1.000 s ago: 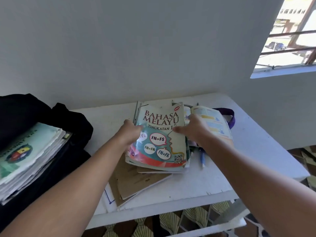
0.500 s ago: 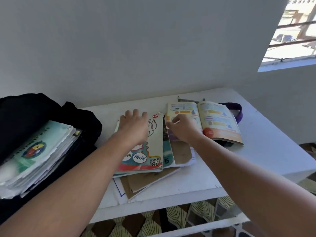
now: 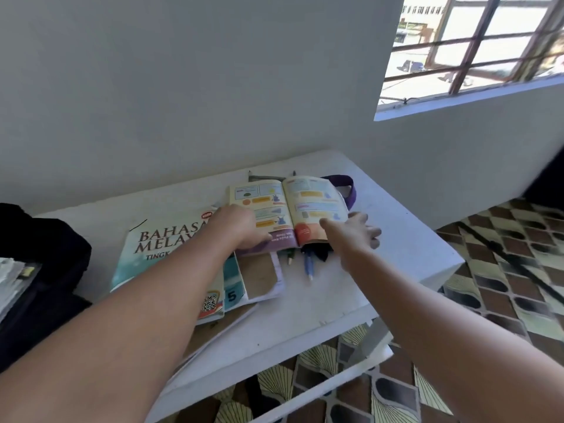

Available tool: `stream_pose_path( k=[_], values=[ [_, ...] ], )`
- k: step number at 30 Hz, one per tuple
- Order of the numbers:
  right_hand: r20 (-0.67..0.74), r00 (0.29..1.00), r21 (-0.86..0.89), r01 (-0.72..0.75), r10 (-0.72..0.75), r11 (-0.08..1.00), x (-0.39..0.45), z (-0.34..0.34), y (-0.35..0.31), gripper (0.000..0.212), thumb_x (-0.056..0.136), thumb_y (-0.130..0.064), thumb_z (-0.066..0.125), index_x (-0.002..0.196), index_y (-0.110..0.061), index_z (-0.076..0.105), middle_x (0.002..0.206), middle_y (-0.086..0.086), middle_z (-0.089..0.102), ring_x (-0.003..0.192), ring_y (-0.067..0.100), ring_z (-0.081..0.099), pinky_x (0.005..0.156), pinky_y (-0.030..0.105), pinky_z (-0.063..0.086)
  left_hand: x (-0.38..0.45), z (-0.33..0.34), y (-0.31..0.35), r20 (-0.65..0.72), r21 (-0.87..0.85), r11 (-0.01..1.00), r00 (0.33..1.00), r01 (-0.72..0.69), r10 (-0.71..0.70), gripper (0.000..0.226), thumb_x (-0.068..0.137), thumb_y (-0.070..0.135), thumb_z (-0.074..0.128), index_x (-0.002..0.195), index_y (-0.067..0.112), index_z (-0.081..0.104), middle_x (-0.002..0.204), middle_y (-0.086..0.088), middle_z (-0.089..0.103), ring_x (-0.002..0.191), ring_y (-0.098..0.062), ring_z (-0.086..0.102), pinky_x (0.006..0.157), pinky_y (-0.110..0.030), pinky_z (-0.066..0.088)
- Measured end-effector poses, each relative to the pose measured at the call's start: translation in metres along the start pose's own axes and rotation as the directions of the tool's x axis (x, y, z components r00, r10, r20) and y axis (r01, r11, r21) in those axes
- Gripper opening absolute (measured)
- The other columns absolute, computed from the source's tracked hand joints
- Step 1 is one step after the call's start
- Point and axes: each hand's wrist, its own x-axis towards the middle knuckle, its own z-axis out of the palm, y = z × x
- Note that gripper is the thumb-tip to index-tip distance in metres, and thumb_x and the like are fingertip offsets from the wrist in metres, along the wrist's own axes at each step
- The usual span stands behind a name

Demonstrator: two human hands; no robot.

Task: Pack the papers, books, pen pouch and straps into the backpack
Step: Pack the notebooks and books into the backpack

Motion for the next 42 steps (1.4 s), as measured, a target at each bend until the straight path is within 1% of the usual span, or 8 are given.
stream_pose_path(
  k=[11,14,18,25,30,35,38,42],
  values=[
    [0.117,0.986,0.216,-0.143,0.12,0.966,0.017,-0.011,0.008,0.084,0.06,-0.074,0.077,0.116,-0.014,0.059,0.116,0.01,0.063,0.109,0.03,0.059,0.096,0.045,0.054,-0.002,-0.001,-0.004,0.014,0.032,0.999,1.0,-0.026,0.026,0.068,0.087,0.076,0.05,0.123,0.02,0.063,0.116,-0.007,0.065,0.107,-0.026,0.059,0.082,-0.035,0.049],
    [0.133,0.991,0.527,-0.084,0.016,0.846,0.007,-0.017,0.0,0.039,0.092,-0.054,0.071,0.088,-0.016,0.062,0.097,0.008,0.068,0.082,0.018,0.062,0.076,0.033,0.049,-0.001,-0.003,-0.006,0.037,0.031,0.999,0.999,-0.028,0.027,0.069,0.086,0.079,0.048,0.121,0.022,0.063,0.116,-0.006,0.066,0.106,-0.026,0.06,0.086,-0.036,0.052],
    [0.084,0.981,0.753,0.051,-0.173,0.656,-0.019,-0.015,-0.021,0.042,0.104,-0.057,0.048,0.092,-0.023,0.071,0.091,0.003,0.074,0.087,0.02,0.071,0.075,0.034,0.049,0.0,-0.005,-0.009,0.065,-0.01,1.0,0.998,-0.013,0.014,0.053,0.096,0.063,0.046,0.124,0.021,0.062,0.119,-0.006,0.064,0.106,-0.025,0.06,0.076,-0.033,0.047],
    [0.365,0.777,0.481,0.314,-0.513,0.819,-0.035,0.016,-0.025,0.055,0.109,-0.056,0.033,0.119,-0.025,0.078,0.129,-0.007,0.071,0.116,0.017,0.063,0.092,0.034,0.044,-0.014,-0.005,-0.02,0.015,-0.201,0.979,1.0,0.016,-0.013,0.038,0.099,0.009,0.046,0.136,0.009,0.054,0.121,-0.014,0.062,0.099,-0.026,0.06,0.077,-0.032,0.051],
    [0.384,0.829,-0.078,0.468,-0.407,0.88,-0.019,0.03,-0.03,0.057,0.096,-0.049,0.068,0.146,-0.025,0.05,0.132,0.003,0.059,0.105,0.019,0.064,0.074,0.031,0.056,-0.015,0.005,-0.068,-0.046,-0.736,0.635,0.919,0.233,-0.391,0.07,0.093,-0.001,0.055,0.153,0.004,0.019,0.13,-0.026,0.057,0.11,-0.041,0.063,0.086,-0.042,0.054],
    [0.391,0.876,-0.011,0.312,-0.283,0.95,-0.012,0.039,-0.036,0.054,0.078,-0.029,0.091,0.115,-0.015,0.054,0.111,0.002,0.069,0.095,0.018,0.069,0.081,0.039,0.064,-0.021,0.009,-0.09,0.188,-0.958,0.136,0.91,0.253,-0.369,0.037,0.098,-0.004,0.048,0.126,0.016,0.033,0.123,-0.022,0.052,0.099,-0.03,0.069,0.074,-0.053,0.063],
    [0.366,0.876,0.074,0.308,-0.313,0.949,-0.014,0.042,-0.045,0.047,0.073,-0.02,0.094,0.107,-0.017,0.062,0.104,0.002,0.074,0.091,0.017,0.073,0.077,0.038,0.065,-0.021,0.01,-0.089,0.166,-0.945,0.214,0.925,0.249,-0.341,0.036,0.099,0.006,0.055,0.129,0.015,0.038,0.127,-0.02,0.053,0.095,-0.023,0.067,0.075,-0.045,0.064],
    [0.287,0.838,0.281,0.39,-0.464,0.877,-0.034,0.038,-0.07,0.037,0.084,-0.005,0.082,0.107,-0.02,0.058,0.108,-0.002,0.069,0.093,0.015,0.07,0.068,0.03,0.062,-0.021,-0.005,-0.077,-0.186,-0.776,0.629,0.933,0.053,-0.307,0.062,0.095,0.025,0.069,0.145,0.014,0.034,0.139,-0.016,0.048,0.116,-0.031,0.058,0.09,-0.033,0.047]
  ],
)
